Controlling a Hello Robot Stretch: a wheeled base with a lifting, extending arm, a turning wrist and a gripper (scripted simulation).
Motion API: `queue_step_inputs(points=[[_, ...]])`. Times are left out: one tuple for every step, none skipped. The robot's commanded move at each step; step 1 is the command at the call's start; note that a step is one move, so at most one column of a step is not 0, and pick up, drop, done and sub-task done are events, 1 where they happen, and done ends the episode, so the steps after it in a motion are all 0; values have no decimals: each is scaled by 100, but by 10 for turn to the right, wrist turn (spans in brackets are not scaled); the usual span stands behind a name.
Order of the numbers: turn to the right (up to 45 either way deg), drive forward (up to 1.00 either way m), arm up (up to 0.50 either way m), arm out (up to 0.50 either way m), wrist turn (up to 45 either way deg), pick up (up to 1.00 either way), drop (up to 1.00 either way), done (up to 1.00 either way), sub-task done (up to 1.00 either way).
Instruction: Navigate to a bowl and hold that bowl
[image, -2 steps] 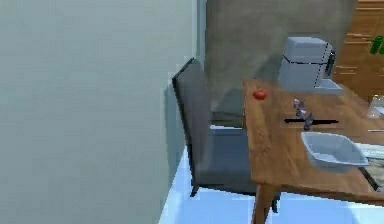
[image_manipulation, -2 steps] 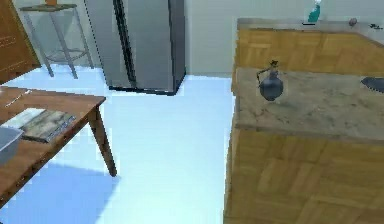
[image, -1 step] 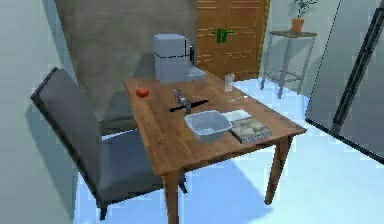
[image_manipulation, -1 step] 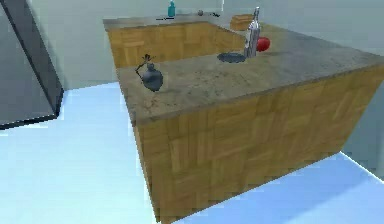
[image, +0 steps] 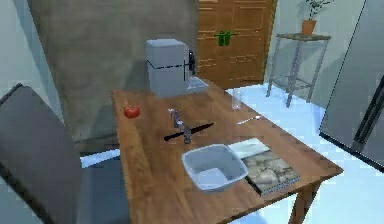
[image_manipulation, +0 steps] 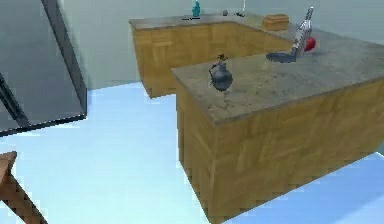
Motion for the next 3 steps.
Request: queue_step_inputs(points=[[-450, 0, 0, 0, 0, 0, 0, 0, 0], [-330, 0, 0, 0, 0, 0, 0, 0, 0], [0, 0, 50, 0, 0, 0, 0, 0, 0]])
